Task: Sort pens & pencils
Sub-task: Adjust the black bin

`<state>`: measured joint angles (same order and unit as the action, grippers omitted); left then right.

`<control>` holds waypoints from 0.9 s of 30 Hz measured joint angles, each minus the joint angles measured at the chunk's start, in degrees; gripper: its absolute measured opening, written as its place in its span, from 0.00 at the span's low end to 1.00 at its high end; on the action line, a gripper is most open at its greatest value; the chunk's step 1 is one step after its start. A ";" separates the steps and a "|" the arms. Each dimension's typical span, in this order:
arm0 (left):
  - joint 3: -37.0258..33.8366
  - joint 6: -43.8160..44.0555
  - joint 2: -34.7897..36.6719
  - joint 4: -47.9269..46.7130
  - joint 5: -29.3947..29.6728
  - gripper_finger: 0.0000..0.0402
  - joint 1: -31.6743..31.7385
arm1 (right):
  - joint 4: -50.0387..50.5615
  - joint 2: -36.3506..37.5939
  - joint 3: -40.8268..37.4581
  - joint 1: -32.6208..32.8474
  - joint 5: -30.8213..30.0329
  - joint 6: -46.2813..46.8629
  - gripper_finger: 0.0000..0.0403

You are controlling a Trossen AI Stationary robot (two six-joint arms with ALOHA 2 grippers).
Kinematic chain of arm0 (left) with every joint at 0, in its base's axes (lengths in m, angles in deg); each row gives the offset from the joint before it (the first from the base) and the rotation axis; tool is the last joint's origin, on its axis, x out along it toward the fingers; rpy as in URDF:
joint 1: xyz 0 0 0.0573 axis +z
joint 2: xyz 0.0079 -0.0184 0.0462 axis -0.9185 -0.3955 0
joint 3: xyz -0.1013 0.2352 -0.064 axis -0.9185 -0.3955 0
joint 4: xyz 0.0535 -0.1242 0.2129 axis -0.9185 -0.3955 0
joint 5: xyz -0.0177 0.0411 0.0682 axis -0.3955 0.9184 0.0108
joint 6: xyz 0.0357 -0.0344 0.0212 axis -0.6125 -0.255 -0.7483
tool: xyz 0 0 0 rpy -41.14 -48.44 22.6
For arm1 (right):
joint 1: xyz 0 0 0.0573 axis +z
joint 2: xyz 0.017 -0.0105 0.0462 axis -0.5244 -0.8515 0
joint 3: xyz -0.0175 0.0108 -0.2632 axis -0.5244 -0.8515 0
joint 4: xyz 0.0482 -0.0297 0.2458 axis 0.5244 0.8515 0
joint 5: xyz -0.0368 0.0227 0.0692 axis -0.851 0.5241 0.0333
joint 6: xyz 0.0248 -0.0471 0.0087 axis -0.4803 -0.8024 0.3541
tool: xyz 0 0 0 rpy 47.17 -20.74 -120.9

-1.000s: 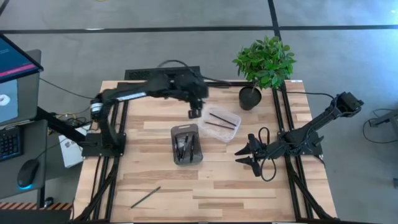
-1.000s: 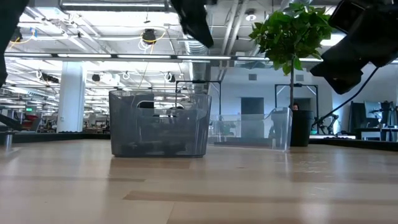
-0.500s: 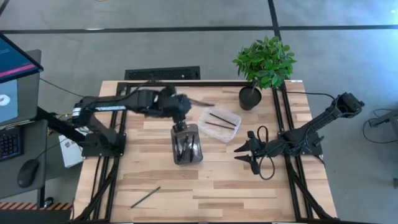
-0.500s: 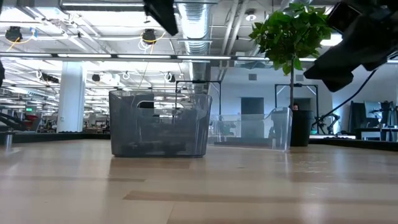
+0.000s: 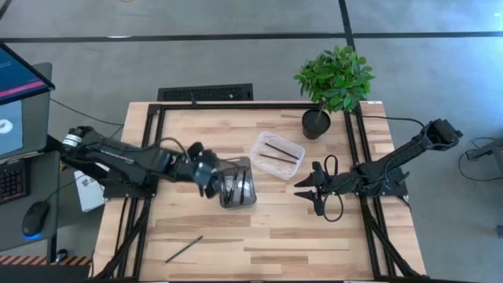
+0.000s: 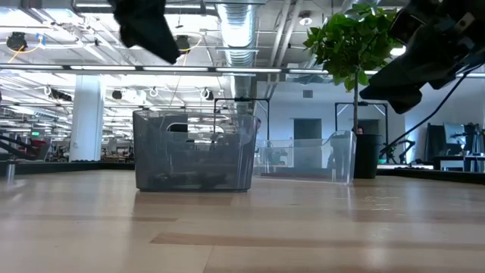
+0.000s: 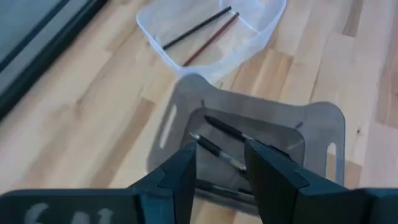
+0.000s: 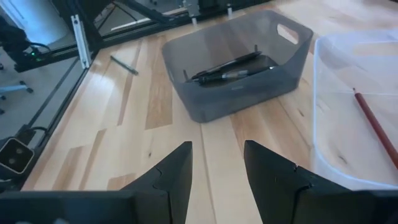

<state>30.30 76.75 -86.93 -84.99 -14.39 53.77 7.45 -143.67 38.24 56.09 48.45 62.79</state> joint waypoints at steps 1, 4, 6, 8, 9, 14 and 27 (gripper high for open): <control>-1.45 1.47 0.36 0.89 0.88 0.32 -1.36 | 0.11 -0.01 0.00 -0.27 0.48 0.01 0.42; -4.84 6.15 0.59 4.36 4.37 0.32 -5.80 | -0.06 0.00 0.00 -1.11 2.86 0.00 0.42; -6.34 7.90 0.61 7.55 6.33 0.32 -8.64 | -0.05 0.00 0.00 -1.71 4.35 0.00 0.42; -7.93 8.34 0.63 13.18 7.33 0.32 -10.67 | -0.26 -0.02 0.00 -2.20 4.46 0.00 0.42; -8.83 8.28 0.61 16.38 7.66 0.32 -11.34 | -0.28 0.00 0.00 -2.52 4.45 0.00 0.42; -11.63 7.68 -0.50 28.43 6.37 0.32 -12.62 | -0.85 -0.01 0.00 -3.25 4.48 -0.02 0.42; -11.38 6.25 -15.67 39.87 -8.87 0.32 -16.01 | -0.32 0.00 0.00 -3.12 4.47 -0.07 0.42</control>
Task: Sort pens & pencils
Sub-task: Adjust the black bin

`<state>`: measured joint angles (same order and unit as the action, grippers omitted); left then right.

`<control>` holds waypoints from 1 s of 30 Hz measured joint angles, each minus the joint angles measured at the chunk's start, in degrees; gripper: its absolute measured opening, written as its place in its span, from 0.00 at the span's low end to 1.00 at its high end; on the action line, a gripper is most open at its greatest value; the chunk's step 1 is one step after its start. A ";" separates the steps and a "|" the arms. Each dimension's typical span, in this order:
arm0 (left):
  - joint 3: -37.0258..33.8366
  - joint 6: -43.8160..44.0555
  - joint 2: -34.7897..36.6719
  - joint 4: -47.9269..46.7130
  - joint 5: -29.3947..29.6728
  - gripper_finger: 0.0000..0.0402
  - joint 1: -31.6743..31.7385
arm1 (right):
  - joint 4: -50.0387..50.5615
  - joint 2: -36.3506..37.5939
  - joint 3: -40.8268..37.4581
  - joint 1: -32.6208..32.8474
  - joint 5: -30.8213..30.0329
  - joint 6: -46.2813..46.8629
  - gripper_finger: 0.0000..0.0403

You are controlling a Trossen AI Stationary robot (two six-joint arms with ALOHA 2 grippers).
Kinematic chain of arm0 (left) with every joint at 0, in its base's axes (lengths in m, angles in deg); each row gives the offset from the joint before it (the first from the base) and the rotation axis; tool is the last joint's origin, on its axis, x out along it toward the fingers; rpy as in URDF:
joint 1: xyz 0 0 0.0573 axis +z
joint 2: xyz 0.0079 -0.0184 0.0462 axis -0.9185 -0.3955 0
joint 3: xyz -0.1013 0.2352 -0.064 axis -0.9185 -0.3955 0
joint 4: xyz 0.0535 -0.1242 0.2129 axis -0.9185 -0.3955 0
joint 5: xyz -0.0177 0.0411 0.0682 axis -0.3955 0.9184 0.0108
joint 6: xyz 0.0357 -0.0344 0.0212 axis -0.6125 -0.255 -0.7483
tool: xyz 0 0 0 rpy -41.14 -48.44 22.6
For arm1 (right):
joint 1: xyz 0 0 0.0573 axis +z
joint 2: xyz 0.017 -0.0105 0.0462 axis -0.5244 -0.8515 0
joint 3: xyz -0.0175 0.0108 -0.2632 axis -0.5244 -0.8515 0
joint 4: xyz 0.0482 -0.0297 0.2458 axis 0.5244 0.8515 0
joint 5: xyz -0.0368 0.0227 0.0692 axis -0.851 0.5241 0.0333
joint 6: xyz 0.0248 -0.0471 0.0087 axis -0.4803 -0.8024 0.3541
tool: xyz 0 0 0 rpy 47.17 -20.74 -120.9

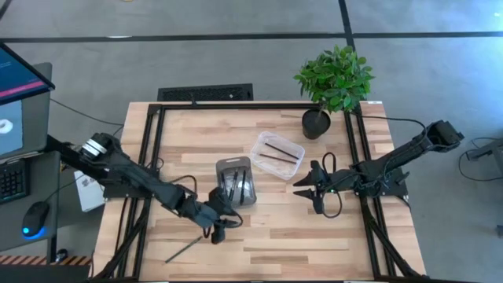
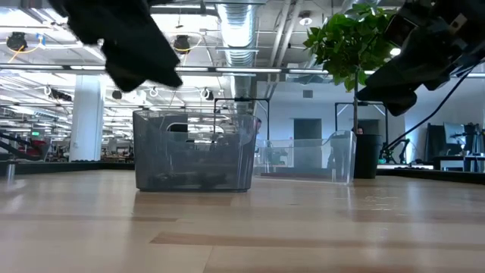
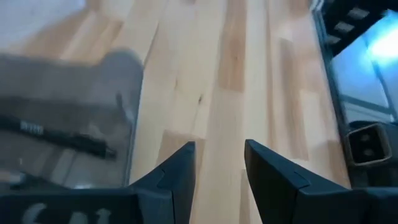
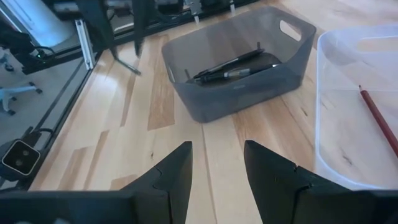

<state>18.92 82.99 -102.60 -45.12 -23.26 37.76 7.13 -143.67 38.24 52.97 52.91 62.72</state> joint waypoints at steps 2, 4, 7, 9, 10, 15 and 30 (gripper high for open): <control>-0.01 1.69 -1.83 0.62 -0.02 0.32 -0.05 | 0.10 -0.02 0.00 0.00 0.00 0.02 0.42; 0.00 2.86 -3.07 0.54 1.05 0.32 0.08 | -0.38 -0.02 0.00 0.00 0.00 0.02 0.42; 0.02 3.27 -4.29 0.54 2.73 0.32 0.68 | -0.61 -0.02 0.00 0.00 0.00 0.06 0.42; 0.00 3.56 -4.37 0.16 2.74 0.32 0.76 | -0.82 -0.01 0.00 0.00 0.00 0.07 0.42; 0.03 3.56 -4.37 0.21 2.75 0.32 0.78 | -0.79 -0.02 0.00 0.01 0.01 0.09 0.43; 0.05 4.36 -4.37 -1.52 2.99 0.32 0.71 | -0.81 -0.02 0.00 0.00 0.02 0.52 0.42; 0.05 15.81 -4.35 -16.99 9.57 0.32 0.89 | -0.81 -0.02 0.00 0.00 0.00 0.55 0.42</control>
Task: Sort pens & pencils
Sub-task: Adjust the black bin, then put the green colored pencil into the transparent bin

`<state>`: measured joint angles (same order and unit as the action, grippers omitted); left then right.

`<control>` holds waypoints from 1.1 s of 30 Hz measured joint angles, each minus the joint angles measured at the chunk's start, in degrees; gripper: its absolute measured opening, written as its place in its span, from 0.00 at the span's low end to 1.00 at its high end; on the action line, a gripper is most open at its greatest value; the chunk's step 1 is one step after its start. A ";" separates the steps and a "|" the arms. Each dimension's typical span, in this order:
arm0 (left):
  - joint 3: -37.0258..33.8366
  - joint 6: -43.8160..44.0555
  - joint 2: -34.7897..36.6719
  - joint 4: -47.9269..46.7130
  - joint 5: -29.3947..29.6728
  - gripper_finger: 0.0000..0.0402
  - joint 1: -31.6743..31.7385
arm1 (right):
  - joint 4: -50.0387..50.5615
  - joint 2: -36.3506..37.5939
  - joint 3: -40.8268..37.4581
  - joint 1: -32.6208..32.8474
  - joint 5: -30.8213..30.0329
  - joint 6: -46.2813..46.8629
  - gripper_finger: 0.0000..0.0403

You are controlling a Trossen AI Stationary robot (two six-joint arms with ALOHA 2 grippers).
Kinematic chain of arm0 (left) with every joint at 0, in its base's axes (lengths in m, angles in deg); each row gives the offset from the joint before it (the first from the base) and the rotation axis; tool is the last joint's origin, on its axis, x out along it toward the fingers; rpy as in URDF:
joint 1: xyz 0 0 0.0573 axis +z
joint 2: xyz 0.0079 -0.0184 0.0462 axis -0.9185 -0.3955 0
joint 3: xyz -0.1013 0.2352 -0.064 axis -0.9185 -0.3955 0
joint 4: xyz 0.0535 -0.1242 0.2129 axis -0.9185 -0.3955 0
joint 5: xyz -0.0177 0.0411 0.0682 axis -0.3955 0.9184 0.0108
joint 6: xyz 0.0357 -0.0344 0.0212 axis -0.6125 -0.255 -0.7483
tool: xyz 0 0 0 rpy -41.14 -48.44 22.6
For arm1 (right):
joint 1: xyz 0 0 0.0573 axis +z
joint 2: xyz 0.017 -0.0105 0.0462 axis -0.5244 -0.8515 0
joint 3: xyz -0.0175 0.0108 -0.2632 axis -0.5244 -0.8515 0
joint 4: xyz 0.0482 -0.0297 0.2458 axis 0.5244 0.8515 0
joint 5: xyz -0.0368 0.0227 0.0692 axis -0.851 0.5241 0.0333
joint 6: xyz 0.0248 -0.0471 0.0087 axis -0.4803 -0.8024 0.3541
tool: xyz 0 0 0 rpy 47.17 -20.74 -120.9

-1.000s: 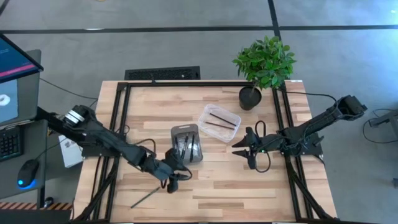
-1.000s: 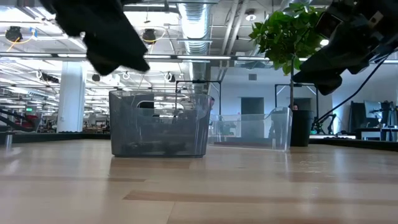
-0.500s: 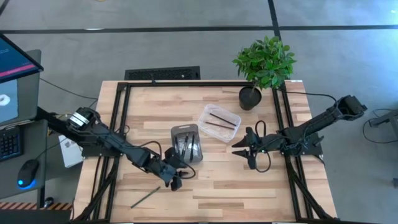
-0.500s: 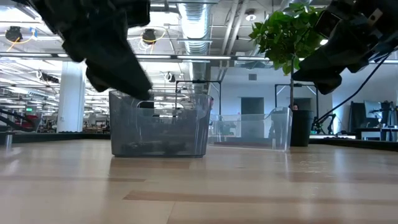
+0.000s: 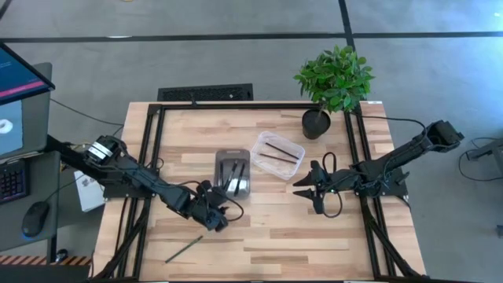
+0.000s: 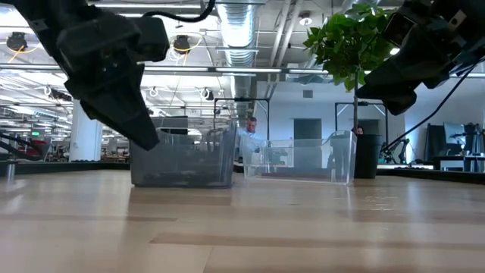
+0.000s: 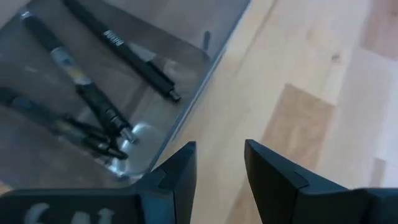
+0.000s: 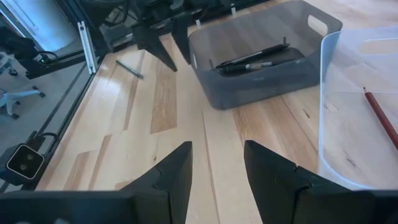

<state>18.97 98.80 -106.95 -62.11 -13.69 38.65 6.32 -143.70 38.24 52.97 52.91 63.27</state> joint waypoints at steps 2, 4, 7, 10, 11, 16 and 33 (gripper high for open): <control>0.00 1.73 0.00 -2.07 0.95 0.32 0.00 | 0.02 0.01 0.00 0.00 0.00 0.00 0.42; 0.00 3.71 0.02 -4.30 1.94 0.32 0.00 | 0.04 0.00 0.00 0.00 0.02 0.00 0.42; 0.00 7.12 0.35 -8.44 4.05 0.32 0.02 | 0.34 0.02 0.00 0.00 0.00 0.00 0.42; 0.00 10.61 1.27 -13.50 7.79 0.32 0.02 | 0.53 0.02 0.00 0.00 0.00 0.00 0.42; 0.00 11.53 1.69 -14.89 9.46 0.32 0.02 | 0.58 0.01 0.00 0.00 0.01 0.00 0.42; 0.00 13.65 3.93 -19.40 10.61 0.32 0.05 | 1.39 0.02 0.00 0.00 0.02 0.00 0.42; 4.82 15.27 6.36 -23.88 -0.98 0.32 -3.19 | 3.08 0.01 0.00 0.00 0.00 0.00 0.42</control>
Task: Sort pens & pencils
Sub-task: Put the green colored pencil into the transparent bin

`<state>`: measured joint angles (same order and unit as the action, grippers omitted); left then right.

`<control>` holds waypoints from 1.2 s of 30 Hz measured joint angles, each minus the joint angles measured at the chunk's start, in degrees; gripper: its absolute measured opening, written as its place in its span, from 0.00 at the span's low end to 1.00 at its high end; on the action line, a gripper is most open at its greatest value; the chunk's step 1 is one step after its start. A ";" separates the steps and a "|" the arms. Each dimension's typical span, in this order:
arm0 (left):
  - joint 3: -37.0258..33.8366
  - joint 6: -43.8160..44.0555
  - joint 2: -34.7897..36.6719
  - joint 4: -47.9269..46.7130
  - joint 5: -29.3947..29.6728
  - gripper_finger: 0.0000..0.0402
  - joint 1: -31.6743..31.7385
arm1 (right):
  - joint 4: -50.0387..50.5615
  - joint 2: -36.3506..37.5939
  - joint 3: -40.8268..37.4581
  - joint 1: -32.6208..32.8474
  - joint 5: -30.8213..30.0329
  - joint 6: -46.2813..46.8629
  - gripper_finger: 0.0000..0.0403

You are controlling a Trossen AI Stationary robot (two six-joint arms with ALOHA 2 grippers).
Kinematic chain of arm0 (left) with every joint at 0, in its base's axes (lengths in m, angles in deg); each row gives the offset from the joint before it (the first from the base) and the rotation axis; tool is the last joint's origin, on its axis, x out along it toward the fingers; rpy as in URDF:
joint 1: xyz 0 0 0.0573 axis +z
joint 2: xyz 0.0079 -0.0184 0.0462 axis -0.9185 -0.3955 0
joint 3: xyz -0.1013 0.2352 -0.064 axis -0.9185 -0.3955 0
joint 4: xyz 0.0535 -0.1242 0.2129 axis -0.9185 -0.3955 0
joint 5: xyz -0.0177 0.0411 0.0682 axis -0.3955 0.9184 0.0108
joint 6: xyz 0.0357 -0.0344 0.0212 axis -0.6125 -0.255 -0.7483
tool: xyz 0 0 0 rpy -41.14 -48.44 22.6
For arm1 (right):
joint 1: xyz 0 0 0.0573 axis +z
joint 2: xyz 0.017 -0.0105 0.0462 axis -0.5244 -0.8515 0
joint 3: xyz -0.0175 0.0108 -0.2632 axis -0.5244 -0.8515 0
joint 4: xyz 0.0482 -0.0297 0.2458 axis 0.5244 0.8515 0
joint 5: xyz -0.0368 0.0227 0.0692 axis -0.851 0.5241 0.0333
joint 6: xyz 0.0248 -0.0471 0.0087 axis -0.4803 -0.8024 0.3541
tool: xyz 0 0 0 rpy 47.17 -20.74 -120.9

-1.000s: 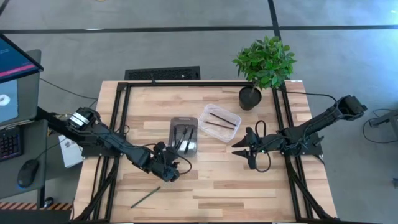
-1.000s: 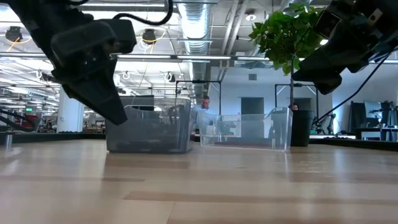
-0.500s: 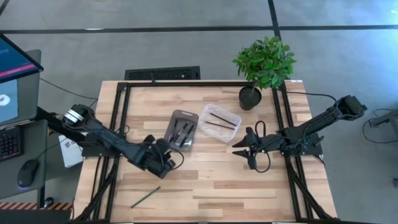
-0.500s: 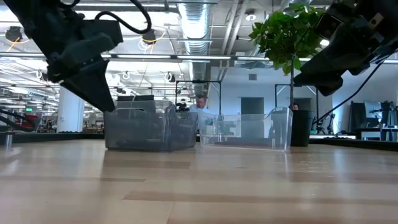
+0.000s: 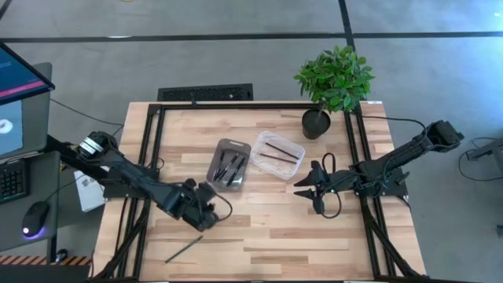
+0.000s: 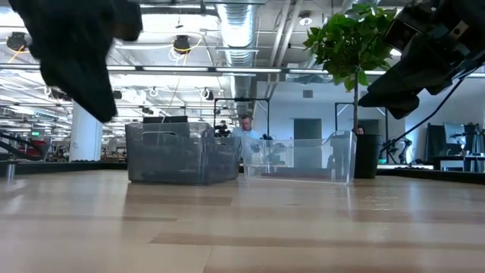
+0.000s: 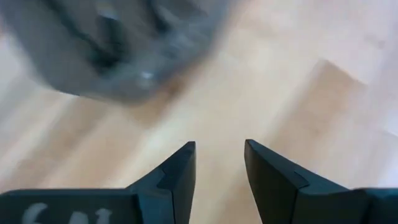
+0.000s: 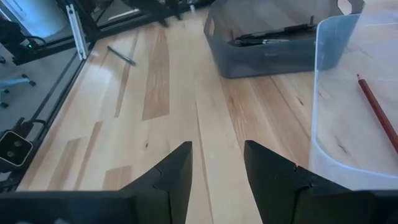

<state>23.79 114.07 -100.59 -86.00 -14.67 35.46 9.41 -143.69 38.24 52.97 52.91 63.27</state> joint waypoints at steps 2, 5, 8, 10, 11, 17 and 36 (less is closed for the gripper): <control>2.40 -1.37 0.00 0.09 -4.22 0.32 -1.10 | 0.00 -0.01 0.00 -0.02 0.00 -0.02 0.42; 5.74 -1.85 0.00 -0.22 -10.60 0.32 -2.40 | 0.00 0.01 0.00 -0.09 0.00 -0.26 0.42; 8.20 -0.28 0.00 -0.46 -14.89 0.32 -3.38 | -0.02 0.00 0.00 -0.09 0.00 -0.42 0.42; 9.11 2.53 0.00 -1.03 -16.56 0.32 -3.86 | -0.01 -0.01 0.00 -0.09 0.00 -0.44 0.42; 9.28 4.04 0.00 -1.14 -17.28 0.32 -4.08 | -0.01 0.00 0.00 -0.09 0.00 -0.44 0.42; 9.30 13.02 -0.64 -4.96 -18.98 0.32 -5.34 | -0.02 0.00 0.00 -0.09 0.00 -0.46 0.42; 14.82 20.73 -14.34 -8.40 -21.42 0.32 -10.55 | -0.48 0.00 0.00 -1.99 -0.04 -0.48 0.42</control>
<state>38.61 134.80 -114.93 -94.40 -36.09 24.91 8.93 -143.69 38.24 50.98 52.87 62.79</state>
